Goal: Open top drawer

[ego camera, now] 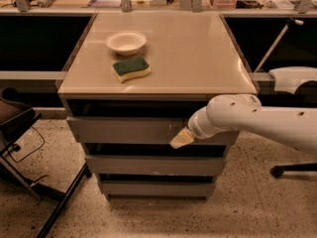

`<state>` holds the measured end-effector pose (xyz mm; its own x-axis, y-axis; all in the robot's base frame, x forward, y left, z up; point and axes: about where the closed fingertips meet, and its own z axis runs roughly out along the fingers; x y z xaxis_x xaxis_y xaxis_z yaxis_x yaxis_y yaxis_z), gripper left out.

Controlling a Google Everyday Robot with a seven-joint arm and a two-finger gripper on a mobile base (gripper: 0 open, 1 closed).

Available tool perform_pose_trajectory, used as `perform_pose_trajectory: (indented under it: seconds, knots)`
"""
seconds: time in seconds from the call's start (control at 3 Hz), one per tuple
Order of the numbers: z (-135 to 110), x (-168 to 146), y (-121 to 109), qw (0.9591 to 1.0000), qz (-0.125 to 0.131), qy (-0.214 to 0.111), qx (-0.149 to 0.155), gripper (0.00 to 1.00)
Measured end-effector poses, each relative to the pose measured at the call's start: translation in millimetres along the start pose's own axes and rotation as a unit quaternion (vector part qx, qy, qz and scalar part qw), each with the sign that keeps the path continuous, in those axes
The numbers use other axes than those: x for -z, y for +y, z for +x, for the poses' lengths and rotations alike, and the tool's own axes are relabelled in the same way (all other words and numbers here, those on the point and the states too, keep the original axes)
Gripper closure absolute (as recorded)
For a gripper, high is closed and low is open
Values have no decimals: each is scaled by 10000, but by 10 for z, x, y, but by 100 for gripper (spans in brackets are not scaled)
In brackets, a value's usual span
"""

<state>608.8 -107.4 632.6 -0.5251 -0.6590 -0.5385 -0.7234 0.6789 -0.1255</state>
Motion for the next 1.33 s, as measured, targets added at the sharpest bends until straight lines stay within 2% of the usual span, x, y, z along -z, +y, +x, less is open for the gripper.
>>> perform_pose_trajectory:
  seconds: [1.0,1.33]
  knots:
    - [-23,73,-32,10000,0,0,0,89]
    - [-35,91,-35,10000,0,0,0,100]
